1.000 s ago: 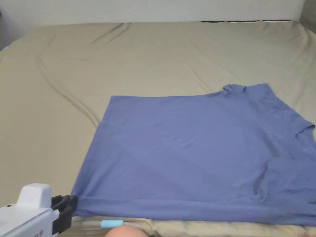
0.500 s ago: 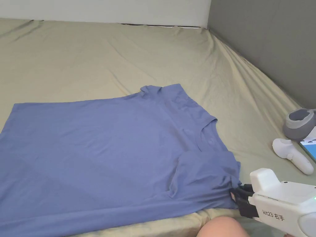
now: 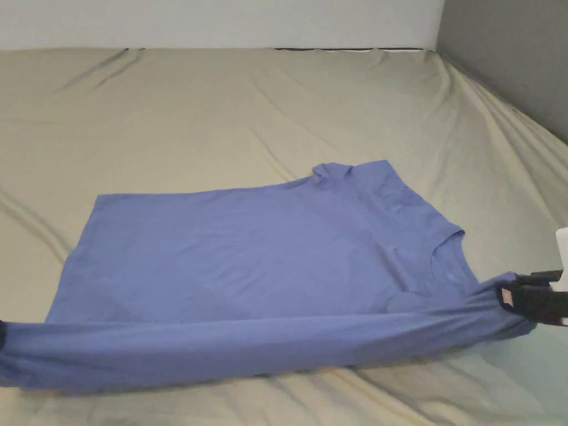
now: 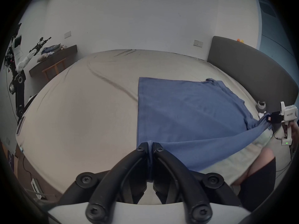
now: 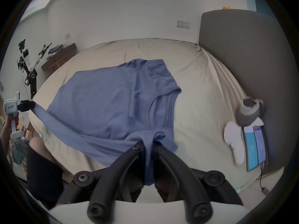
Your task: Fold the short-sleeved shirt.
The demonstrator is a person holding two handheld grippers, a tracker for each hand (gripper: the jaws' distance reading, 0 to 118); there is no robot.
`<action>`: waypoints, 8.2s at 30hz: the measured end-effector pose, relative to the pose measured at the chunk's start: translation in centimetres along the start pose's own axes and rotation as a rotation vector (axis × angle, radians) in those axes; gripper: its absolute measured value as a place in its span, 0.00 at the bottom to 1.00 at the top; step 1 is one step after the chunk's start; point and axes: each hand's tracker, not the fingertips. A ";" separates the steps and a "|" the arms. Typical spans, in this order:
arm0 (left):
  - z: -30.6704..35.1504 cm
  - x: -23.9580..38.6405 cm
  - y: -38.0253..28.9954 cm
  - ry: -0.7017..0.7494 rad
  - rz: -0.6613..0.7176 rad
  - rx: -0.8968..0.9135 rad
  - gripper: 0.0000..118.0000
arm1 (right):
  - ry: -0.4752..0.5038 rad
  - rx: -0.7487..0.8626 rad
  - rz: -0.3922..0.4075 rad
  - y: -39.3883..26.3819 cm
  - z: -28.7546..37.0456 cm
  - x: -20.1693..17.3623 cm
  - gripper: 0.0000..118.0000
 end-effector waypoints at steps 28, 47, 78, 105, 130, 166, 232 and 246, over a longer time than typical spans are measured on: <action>5.1 0.3 -6.4 0.063 0.017 0.224 0.00 | -0.149 0.301 0.007 -7.9 2.6 -2.5 0.00; -9.4 0.6 -6.9 0.057 0.037 -0.053 0.11 | -0.068 0.239 0.040 -8.5 1.3 -5.3 0.00; 1.4 1.6 -5.1 -0.002 0.025 0.019 0.04 | 0.015 0.144 -0.069 -8.5 0.9 -0.4 0.07; 2.3 0.4 -0.5 0.079 0.032 0.136 0.01 | -0.158 0.367 0.076 -3.8 5.3 -1.8 0.42; -25.4 1.1 9.9 0.145 0.048 -0.107 0.00 | -0.108 0.218 0.047 8.7 -12.5 -0.5 0.00; 0.4 -1.3 0.8 -0.104 0.091 0.063 0.00 | -0.062 0.189 0.059 0.7 4.1 -1.7 0.00; -10.4 -10.0 -8.7 -0.691 0.517 -0.321 0.06 | 0.012 0.192 0.084 -7.5 6.0 -15.1 0.00; -1.4 -13.5 -4.1 -0.548 0.507 -0.259 0.05 | 0.062 0.225 0.097 -6.9 6.8 -15.9 0.00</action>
